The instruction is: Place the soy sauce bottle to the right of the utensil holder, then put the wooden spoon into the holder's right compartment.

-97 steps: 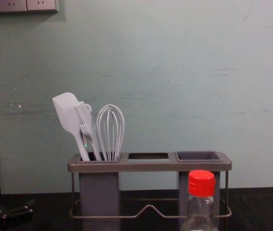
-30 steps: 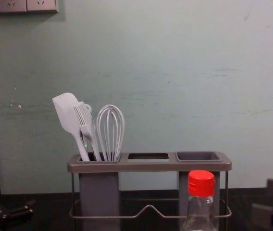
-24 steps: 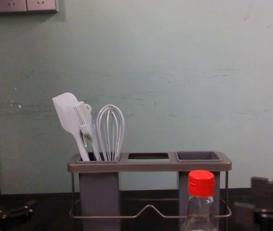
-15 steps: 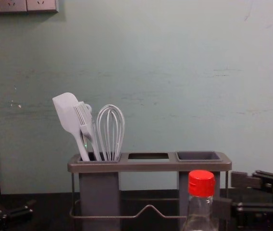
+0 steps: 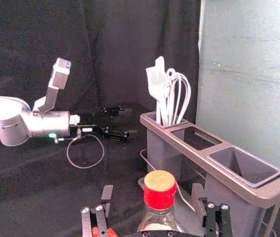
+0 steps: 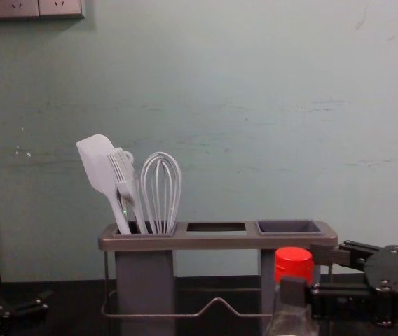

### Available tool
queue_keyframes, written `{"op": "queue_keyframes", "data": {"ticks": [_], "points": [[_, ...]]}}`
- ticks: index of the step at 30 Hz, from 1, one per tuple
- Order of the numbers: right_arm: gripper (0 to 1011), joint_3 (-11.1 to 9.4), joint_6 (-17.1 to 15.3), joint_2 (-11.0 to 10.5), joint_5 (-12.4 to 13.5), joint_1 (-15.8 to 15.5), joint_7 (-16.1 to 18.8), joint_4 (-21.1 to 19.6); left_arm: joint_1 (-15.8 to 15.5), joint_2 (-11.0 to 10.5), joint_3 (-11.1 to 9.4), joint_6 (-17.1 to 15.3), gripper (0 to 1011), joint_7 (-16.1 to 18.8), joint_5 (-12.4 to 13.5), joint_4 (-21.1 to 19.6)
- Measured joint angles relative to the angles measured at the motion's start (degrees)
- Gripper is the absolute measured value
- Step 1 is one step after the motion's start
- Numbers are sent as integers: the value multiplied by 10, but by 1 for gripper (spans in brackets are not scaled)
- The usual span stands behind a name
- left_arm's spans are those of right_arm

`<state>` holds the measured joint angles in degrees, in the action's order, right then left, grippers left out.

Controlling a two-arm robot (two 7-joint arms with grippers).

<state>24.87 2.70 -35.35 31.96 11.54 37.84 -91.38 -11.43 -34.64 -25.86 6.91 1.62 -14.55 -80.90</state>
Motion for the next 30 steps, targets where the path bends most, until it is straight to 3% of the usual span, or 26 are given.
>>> {"op": "queue_keyframes", "data": {"ticks": [17, 30], "points": [[1004, 24, -5, 31, -5, 42, -1, 48, 0, 0, 0, 0, 1005, 0, 0, 0], [1004, 34, 7, 43, -11, 55, 1, 63, 0, 0, 0, 0, 1005, 0, 0, 0]]}}
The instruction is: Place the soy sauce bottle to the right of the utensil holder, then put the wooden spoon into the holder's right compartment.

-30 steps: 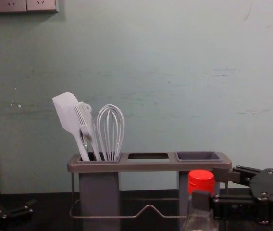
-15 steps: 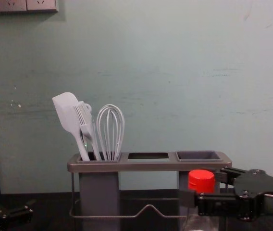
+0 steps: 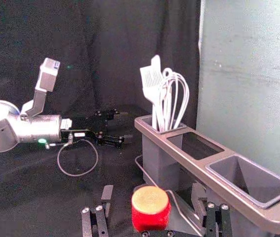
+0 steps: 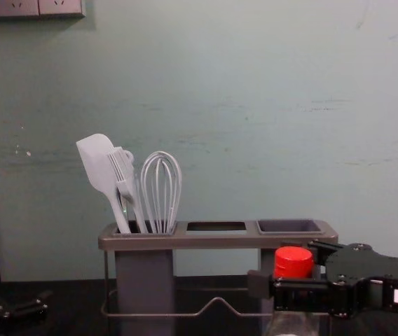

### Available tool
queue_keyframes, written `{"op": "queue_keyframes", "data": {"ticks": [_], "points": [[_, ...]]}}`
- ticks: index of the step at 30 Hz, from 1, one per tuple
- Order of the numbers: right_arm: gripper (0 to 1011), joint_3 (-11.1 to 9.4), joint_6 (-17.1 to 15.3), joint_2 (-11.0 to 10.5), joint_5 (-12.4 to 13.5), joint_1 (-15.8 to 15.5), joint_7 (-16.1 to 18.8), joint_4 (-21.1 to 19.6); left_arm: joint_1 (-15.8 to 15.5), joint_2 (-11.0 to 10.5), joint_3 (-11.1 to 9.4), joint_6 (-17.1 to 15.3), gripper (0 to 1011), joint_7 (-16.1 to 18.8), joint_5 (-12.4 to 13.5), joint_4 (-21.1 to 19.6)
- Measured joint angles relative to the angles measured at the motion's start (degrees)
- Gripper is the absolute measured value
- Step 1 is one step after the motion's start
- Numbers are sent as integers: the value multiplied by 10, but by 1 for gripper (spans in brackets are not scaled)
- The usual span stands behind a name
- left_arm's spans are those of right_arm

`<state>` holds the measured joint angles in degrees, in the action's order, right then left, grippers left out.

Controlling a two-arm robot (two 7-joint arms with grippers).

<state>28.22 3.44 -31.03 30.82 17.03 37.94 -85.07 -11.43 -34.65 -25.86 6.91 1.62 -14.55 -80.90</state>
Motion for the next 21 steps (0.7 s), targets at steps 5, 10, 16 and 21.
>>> {"op": "queue_keyframes", "data": {"ticks": [5, 10, 16, 21], "points": [[1004, 0, 2, 0, -1, 0, 0, 0, 0, 0, 0, 0, 1005, 0, 0, 0], [1004, 0, 1, 0, -1, 0, 0, 0, 0, 0, 0, 0, 1005, 0, 0, 0], [909, -1, 0, 0, 1, 0, 0, 0, 0, 0, 0, 0, 1005, 0, 0, 0], [771, -1, -1, 0, 1, 0, 0, 0, 0, 0, 0, 0, 1005, 0, 0, 0]]}}
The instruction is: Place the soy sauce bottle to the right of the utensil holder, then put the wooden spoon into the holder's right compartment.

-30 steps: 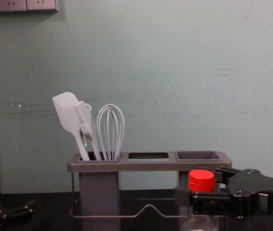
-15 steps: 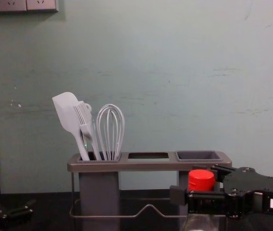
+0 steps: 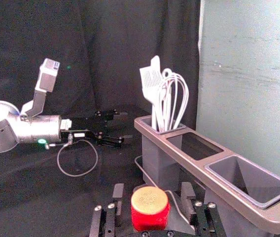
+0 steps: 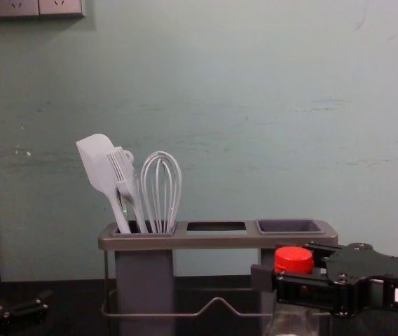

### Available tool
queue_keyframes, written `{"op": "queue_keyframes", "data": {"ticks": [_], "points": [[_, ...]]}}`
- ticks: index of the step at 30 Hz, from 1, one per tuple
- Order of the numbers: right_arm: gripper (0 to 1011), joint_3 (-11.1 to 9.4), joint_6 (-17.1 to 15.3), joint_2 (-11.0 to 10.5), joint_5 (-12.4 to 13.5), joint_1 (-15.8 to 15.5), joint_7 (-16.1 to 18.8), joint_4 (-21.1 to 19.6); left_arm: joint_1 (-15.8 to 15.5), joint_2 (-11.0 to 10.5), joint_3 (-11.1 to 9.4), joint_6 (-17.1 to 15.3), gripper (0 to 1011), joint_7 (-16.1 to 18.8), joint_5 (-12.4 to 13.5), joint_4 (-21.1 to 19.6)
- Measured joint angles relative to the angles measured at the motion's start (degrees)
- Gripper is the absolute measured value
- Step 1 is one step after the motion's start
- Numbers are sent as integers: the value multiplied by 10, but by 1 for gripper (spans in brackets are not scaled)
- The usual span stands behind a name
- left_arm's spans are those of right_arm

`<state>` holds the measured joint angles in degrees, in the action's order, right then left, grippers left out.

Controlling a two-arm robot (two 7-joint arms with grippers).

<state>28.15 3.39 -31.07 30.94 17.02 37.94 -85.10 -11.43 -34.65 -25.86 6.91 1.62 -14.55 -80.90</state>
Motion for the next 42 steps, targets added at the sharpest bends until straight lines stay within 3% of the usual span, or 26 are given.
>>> {"op": "queue_keyframes", "data": {"ticks": [10, 12, 22, 32, 37, 42], "points": [[433, 0, -1, 0, 0, 0, 0, 0, 0, 0, 0, 0, 1005, 0, 0, 0], [403, 0, -1, 0, 0, -1, 1, 0, 0, 0, 0, 0, 1005, 0, 0, 0], [392, -1, -1, -1, 1, -1, 1, -2, 0, 0, 0, 0, 1005, 0, 0, 0], [392, -20, -17, -27, 17, -32, -16, -59, 0, 0, 0, 0, 1005, 0, 0, 0], [390, -47, -23, -54, 28, -73, -42, -105, 0, 0, 0, 0, 1005, 0, 0, 0], [392, -91, -18, -85, 47, -127, -67, -145, 0, 0, 0, 0, 1005, 0, 0, 0]]}}
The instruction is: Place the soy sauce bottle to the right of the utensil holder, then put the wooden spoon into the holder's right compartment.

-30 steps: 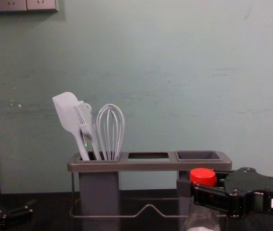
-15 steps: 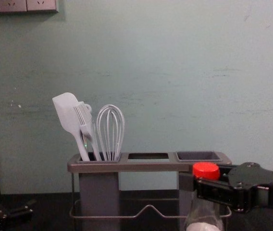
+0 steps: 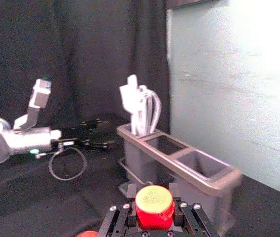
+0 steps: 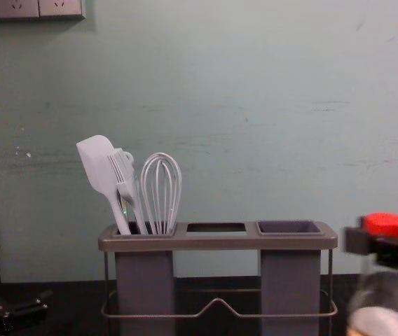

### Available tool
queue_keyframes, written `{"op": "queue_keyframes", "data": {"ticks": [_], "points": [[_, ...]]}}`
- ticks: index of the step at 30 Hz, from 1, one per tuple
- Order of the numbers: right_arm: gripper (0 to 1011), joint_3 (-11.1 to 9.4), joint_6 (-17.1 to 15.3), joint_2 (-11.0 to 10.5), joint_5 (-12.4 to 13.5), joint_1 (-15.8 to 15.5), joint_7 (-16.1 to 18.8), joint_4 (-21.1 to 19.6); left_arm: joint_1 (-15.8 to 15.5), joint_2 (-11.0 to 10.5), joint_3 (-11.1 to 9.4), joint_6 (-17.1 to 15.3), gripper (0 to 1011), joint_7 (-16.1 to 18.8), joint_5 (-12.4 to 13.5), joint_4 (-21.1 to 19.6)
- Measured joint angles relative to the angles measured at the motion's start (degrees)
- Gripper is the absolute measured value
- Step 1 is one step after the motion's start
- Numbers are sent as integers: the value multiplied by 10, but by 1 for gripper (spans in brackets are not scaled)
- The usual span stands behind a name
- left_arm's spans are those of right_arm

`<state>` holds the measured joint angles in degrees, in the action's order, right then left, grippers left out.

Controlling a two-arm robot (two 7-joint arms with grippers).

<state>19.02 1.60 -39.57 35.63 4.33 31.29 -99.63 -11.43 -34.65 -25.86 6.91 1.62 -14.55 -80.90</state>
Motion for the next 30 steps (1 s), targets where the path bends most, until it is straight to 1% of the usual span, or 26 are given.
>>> {"op": "queue_keyframes", "data": {"ticks": [1, 2, 6, 9, 11, 15, 19, 21, 22, 23, 24, 30], "points": [[390, -7, 1, -4, 2, -7, -3, -4, 0, 0, 0, 0, 1005, 0, 0, 0], [392, -21, 4, -11, 7, -20, -8, -10, 0, 0, 0, 0, 1005, 0, 0, 0], [392, -54, 9, -21, 15, -43, -19, -12, 0, 0, 0, 0, 1005, 0, 0, 0], [392, -64, 11, -21, 17, -45, -19, -5, 0, 0, 0, 0, 1005, 0, 0, 0], [392, -71, 11, -17, 17, -40, -20, 8, 0, 0, 0, 0, 1005, 0, 0, 0], [392, -72, 9, -6, 15, -20, -19, 35, 0, 0, 0, 0, 1005, 0, 0, 0], [392, -66, 6, 8, 7, 10, -19, 64, 0, 0, 0, 0, 1005, 0, 0, 0], [392, -60, 5, 17, 3, 27, -17, 82, 0, 0, 0, 0, 1005, 0, 0, 0], [392, -56, 4, 25, -1, 41, -15, 96, 0, 0, 0, 0, 1005, 0, 0, 0], [392, -56, 4, 25, -1, 41, -15, 96, 0, 0, 0, 0, 1005, 0, 0, 0], [390, -51, 4, 32, -5, 53, -15, 110, 0, 0, 0, 0, 1005, 0, 0, 0], [392, -33, 5, 57, -20, 97, -6, 155, 0, 0, 0, 0, 1005, 0, 0, 0]]}}
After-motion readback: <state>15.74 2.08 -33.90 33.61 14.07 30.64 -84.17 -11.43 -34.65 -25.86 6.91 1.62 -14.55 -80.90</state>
